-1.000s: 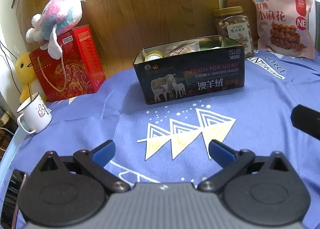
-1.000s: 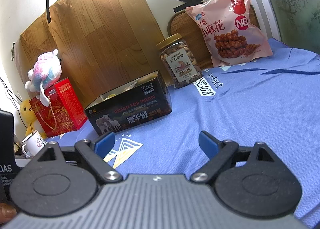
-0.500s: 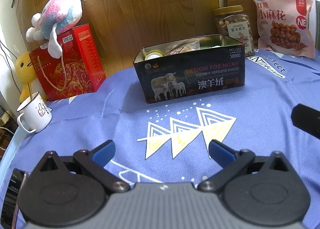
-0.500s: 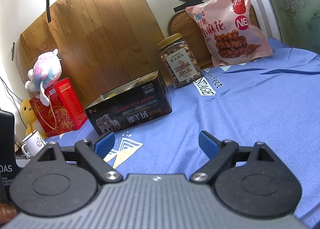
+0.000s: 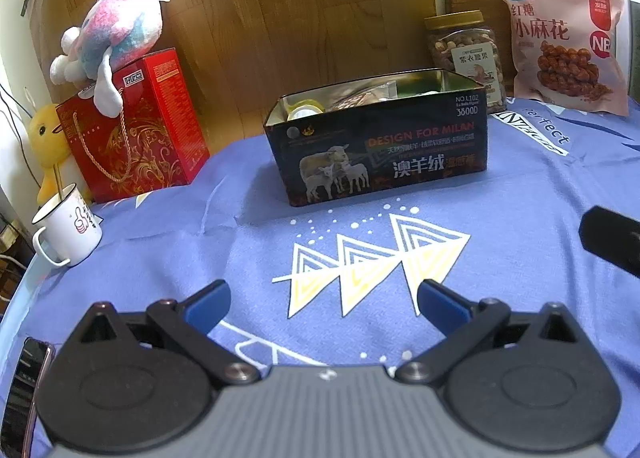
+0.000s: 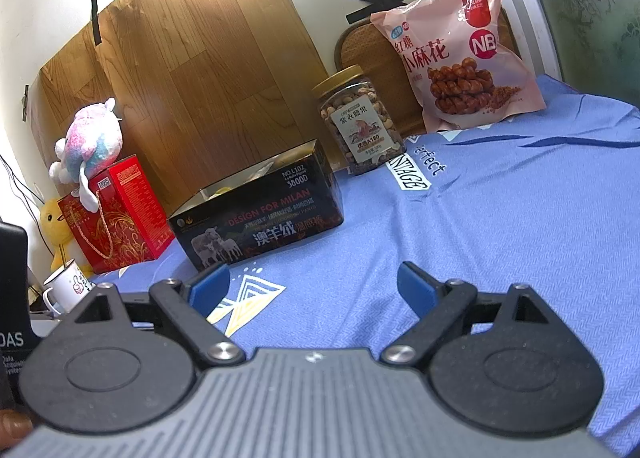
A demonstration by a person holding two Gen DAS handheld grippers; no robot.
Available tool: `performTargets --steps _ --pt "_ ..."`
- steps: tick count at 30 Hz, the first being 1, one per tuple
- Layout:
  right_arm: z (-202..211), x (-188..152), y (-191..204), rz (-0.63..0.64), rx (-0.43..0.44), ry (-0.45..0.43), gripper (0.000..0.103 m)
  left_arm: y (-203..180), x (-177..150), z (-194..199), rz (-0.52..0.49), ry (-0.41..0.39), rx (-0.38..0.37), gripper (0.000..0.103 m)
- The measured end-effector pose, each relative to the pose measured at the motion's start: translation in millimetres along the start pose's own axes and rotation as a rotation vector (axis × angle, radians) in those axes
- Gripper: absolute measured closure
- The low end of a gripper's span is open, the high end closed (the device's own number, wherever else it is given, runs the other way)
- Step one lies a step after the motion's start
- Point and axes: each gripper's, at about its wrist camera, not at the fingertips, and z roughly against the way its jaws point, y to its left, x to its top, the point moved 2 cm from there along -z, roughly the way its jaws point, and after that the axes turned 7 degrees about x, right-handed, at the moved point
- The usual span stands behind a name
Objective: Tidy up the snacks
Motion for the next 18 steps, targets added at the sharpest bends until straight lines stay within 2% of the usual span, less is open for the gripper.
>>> performTargets --steps 18 --pt "-0.5 -0.8 -0.2 0.000 0.001 0.001 0.010 0.2 0.3 1.0 0.001 -0.002 -0.009 0.000"
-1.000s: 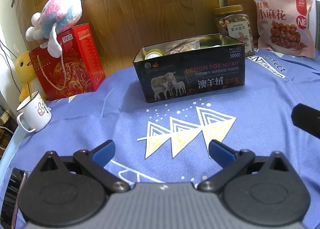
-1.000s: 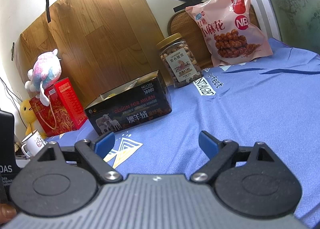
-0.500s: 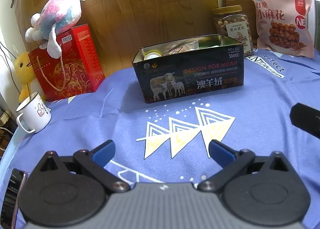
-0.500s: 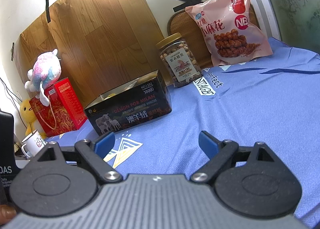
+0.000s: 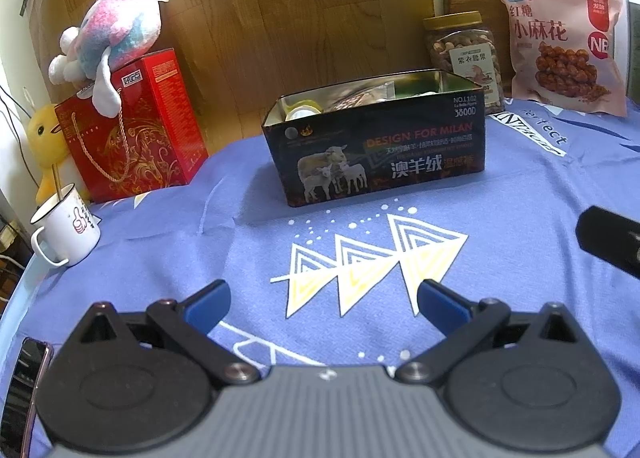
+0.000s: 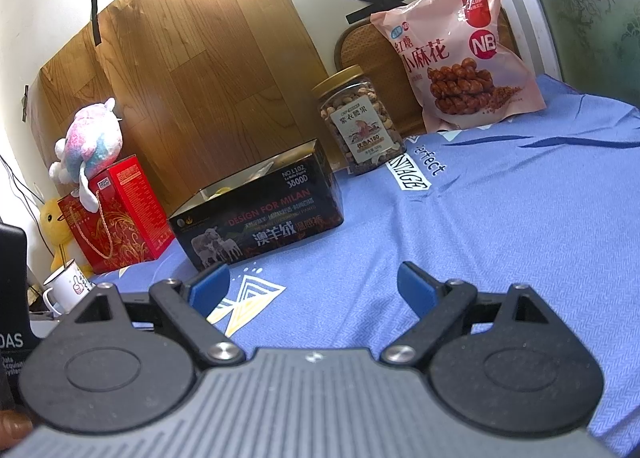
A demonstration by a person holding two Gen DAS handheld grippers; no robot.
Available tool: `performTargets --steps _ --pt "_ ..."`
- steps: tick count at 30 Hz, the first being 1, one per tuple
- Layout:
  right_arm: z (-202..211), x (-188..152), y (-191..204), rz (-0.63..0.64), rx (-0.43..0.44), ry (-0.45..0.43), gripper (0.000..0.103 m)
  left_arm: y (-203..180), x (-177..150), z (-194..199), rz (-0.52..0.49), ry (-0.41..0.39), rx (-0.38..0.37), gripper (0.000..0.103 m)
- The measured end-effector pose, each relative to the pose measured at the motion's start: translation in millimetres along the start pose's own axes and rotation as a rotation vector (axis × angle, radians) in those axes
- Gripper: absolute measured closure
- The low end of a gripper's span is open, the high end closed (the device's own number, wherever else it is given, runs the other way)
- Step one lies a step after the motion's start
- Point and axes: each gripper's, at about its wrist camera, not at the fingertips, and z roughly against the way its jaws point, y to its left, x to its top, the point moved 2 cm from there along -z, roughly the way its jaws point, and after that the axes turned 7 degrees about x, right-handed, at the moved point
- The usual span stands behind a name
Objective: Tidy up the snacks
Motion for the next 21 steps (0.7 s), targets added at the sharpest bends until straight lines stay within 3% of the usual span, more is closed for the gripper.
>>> performTargets --steps 21 --pt "-0.3 2.8 -1.2 -0.008 0.000 0.003 0.010 -1.9 1.3 1.8 -0.002 -0.006 -0.005 0.000"
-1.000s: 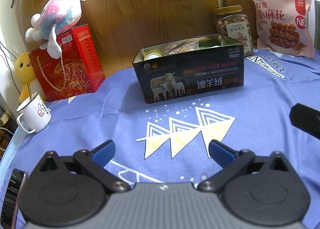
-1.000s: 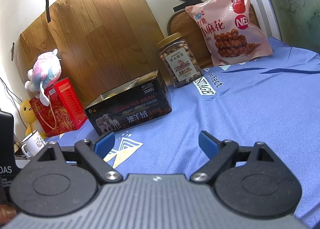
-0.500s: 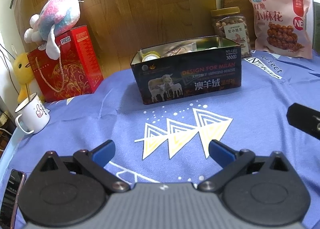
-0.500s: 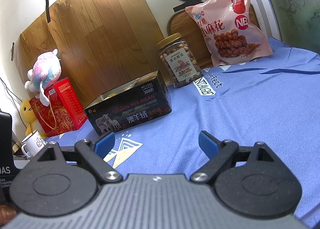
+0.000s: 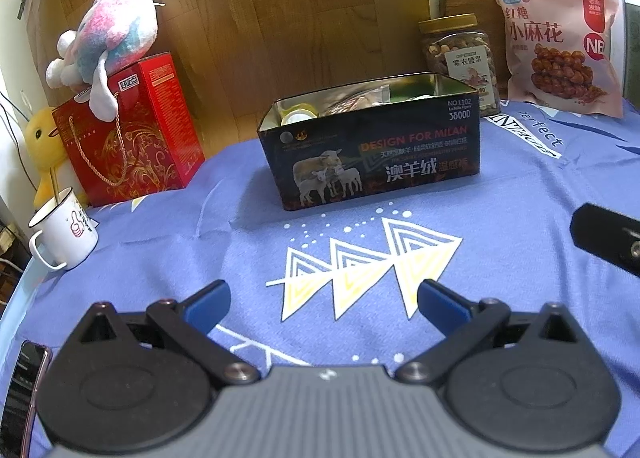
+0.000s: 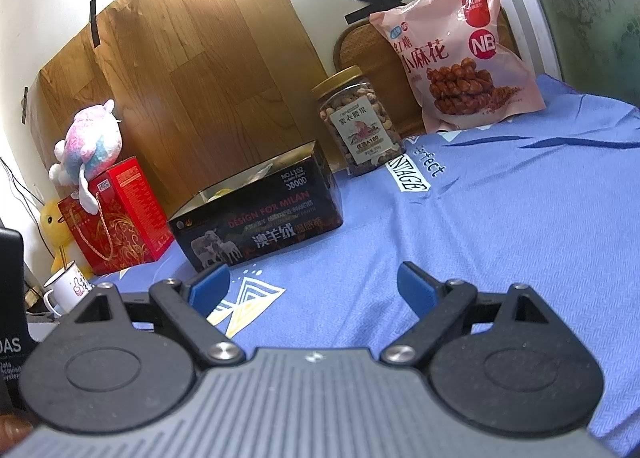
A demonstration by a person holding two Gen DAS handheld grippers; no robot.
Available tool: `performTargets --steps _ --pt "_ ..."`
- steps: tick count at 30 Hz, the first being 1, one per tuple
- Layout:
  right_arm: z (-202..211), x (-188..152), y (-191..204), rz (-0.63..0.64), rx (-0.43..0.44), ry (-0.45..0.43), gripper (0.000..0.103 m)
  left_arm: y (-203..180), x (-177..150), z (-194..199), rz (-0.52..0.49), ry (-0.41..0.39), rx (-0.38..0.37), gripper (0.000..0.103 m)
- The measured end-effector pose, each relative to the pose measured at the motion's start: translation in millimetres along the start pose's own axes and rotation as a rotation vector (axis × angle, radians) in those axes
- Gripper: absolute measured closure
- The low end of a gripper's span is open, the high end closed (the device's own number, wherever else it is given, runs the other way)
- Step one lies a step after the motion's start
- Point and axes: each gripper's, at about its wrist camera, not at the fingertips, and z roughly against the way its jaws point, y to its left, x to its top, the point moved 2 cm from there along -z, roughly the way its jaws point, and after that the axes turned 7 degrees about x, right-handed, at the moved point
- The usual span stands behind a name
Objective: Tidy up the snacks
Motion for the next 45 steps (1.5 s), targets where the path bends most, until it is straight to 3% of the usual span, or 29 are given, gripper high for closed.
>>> performTargets --steps 45 --pt "0.5 2.8 -6.4 -0.020 0.005 0.004 0.010 -2.7 0.5 0.9 -0.007 0.003 0.002 0.000"
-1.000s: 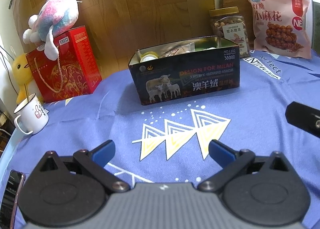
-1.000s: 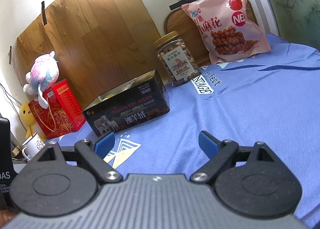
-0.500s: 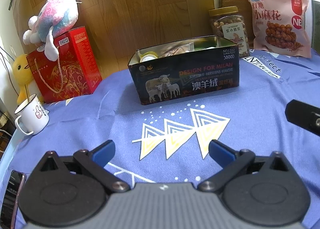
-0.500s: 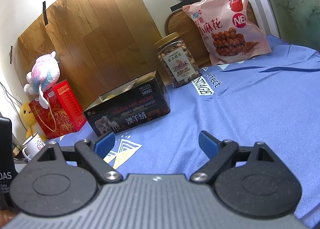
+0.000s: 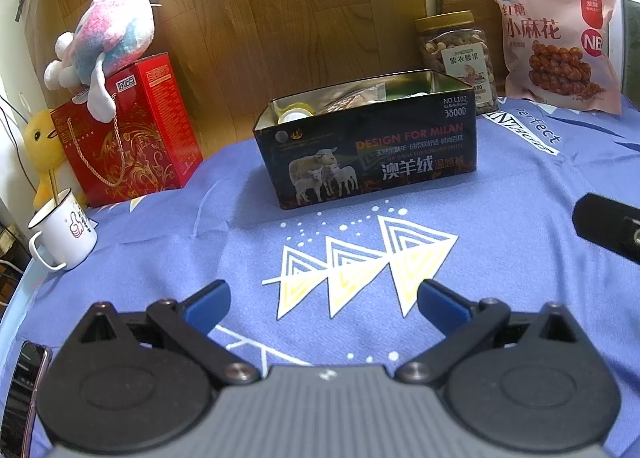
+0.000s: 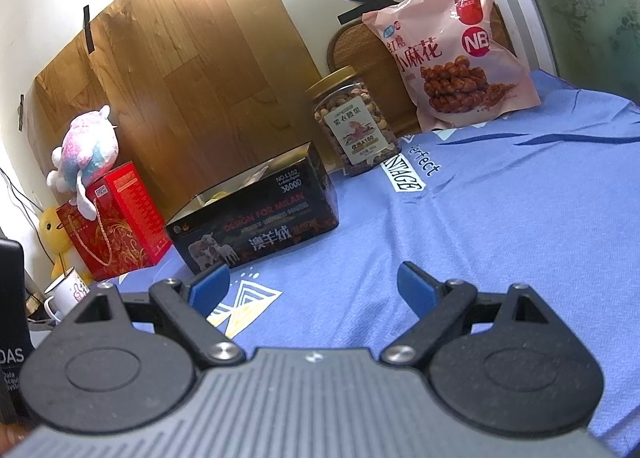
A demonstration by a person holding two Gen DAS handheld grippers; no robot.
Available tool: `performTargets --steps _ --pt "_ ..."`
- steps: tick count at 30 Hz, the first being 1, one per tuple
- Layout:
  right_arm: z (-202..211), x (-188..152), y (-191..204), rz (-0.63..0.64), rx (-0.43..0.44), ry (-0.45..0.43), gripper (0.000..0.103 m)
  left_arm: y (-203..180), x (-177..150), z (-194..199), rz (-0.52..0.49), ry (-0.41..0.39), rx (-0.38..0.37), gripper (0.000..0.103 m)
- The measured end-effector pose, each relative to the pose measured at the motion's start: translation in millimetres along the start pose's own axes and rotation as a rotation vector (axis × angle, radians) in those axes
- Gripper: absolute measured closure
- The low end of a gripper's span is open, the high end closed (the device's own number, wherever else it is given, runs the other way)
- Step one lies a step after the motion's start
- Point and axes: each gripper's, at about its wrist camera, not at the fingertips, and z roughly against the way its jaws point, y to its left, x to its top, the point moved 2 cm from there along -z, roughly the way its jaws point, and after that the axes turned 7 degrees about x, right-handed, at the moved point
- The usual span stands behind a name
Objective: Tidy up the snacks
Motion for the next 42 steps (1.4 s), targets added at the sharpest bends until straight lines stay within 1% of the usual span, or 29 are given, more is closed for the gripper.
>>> performTargets --steps 21,31,42 --pt "-1.0 -0.4 -0.8 -0.012 0.006 0.007 0.010 0.0 -0.8 -0.6 0.001 0.002 -0.002 0.000" --pt "-1.0 0.5 -1.0 0.003 0.005 0.005 0.010 0.9 -1.0 -1.7 0.005 0.008 -0.006 0.000" --pt "-0.8 0.6 -1.3 0.000 0.013 0.012 0.010 -0.1 -0.4 -1.7 -0.005 0.006 0.006 0.000"
